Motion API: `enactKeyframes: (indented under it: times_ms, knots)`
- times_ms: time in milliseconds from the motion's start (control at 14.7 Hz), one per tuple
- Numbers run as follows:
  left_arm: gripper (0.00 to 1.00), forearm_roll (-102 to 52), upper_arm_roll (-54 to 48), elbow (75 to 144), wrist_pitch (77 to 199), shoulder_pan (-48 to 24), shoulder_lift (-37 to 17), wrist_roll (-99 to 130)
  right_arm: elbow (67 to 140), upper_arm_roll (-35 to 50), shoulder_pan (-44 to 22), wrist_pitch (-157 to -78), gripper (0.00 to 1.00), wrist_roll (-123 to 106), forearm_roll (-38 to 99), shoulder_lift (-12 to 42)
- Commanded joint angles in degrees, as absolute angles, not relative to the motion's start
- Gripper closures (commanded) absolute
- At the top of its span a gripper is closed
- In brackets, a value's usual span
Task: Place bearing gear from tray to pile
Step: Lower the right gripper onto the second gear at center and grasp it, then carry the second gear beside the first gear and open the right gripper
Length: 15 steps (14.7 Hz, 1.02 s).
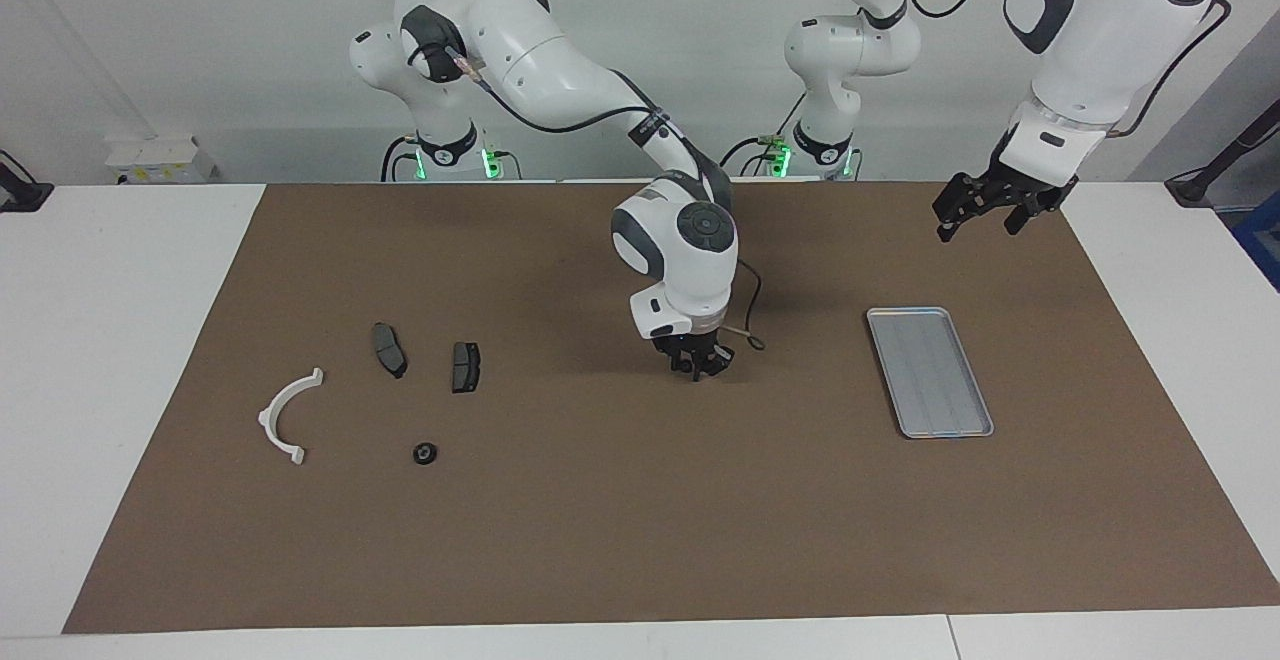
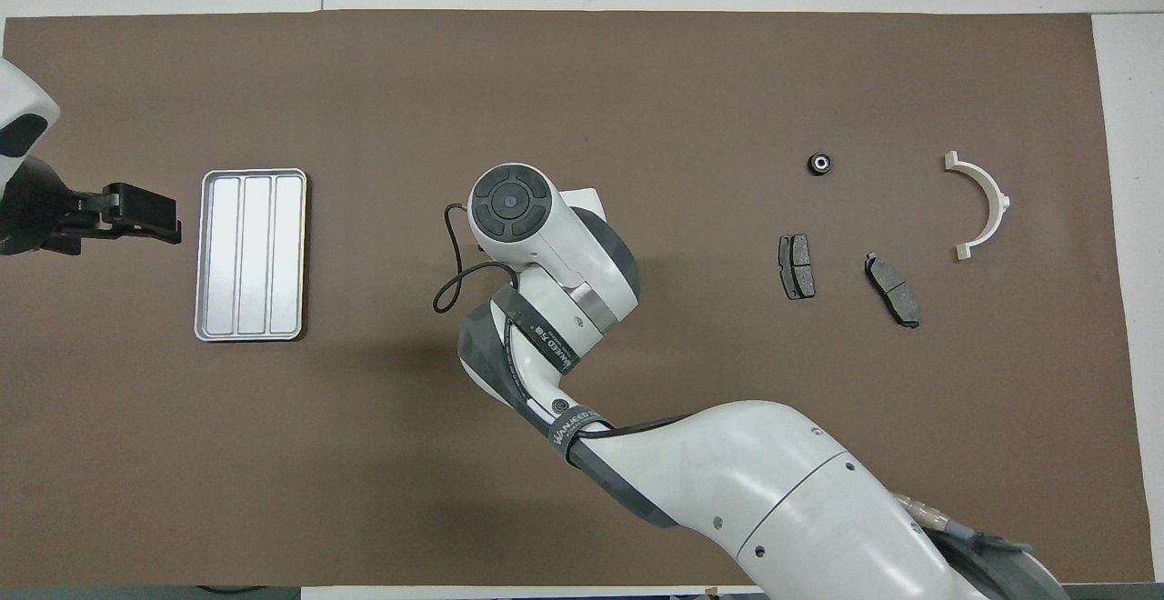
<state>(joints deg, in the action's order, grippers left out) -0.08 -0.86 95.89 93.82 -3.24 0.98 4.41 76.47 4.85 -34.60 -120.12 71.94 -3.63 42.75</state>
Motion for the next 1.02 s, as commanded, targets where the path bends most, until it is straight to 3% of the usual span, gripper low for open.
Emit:
enactKeyframes:
  times_ms: [0,339,543,950]
  knots:
    - [0.00,-0.3,-1.0,95.2,93.8,-2.6,0.9,0.4,77.3,5.6,-34.1,-121.5,1.00,72.9,-1.9,43.2]
    - [0.00,-0.3,-1.0,95.4,94.1,-2.6,1.1,-2.8,73.6,5.5,-31.5,-112.6,1.00,66.3,-2.6,42.5]
    - [0.00,-0.3,-1.1,95.3,94.0,-2.6,1.1,0.1,69.8,5.4,-24.1,-104.8,1.00,49.7,-2.9,40.1]
    - [0.00,-0.4,-1.2,95.4,93.2,-3.3,1.3,1.0,72.0,5.1,-7.8,-104.4,1.00,14.6,-5.4,36.4]
